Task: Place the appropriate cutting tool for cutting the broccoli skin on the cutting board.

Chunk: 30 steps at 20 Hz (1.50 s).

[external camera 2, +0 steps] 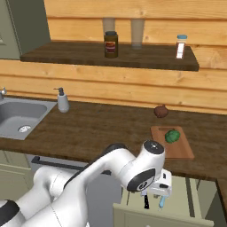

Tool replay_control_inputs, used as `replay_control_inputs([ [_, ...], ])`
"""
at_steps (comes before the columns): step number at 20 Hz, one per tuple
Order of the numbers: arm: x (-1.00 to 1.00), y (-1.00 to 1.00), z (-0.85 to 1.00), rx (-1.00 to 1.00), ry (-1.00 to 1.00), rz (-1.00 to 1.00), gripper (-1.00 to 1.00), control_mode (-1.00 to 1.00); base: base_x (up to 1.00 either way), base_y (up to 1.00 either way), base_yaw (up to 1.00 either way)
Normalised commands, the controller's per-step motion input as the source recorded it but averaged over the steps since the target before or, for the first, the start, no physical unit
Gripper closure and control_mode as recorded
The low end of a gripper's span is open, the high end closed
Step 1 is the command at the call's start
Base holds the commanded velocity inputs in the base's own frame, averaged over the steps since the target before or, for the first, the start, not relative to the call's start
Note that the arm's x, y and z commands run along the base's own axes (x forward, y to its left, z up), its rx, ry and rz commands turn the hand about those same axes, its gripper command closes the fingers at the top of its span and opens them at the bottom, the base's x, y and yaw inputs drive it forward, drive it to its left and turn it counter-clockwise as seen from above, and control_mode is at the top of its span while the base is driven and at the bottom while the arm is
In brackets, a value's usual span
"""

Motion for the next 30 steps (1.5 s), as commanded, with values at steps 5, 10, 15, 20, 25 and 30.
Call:
replay_control_inputs([
  [5,0.00,-0.16,-0.39,0.01,0.09,0.00,-1.00,-1.00,0.00,0.00,0.00],
  [10,0.00,-0.31,-0.24,0.07,0.00,0.00,-1.00,-1.00,0.00,0.00,0.00],
  [15,0.14,-0.23,-0.26,0.05,0.00,0.00,-1.00,-1.00,0.00,0.00,0.00],
  [20,0.29,-0.21,-0.27,0.06,0.00,0.00,-1.00,-1.00,0.00,0.00,0.00],
  [25,0.21,-0.09,-0.33,0.03,0.04,0.00,-1.00,-1.00,0.00,0.00,0.00],
  [30,0.22,0.00,-0.44,0.02,0.08,0.00,-1.00,-1.00,0.00,0.00,0.00],
])
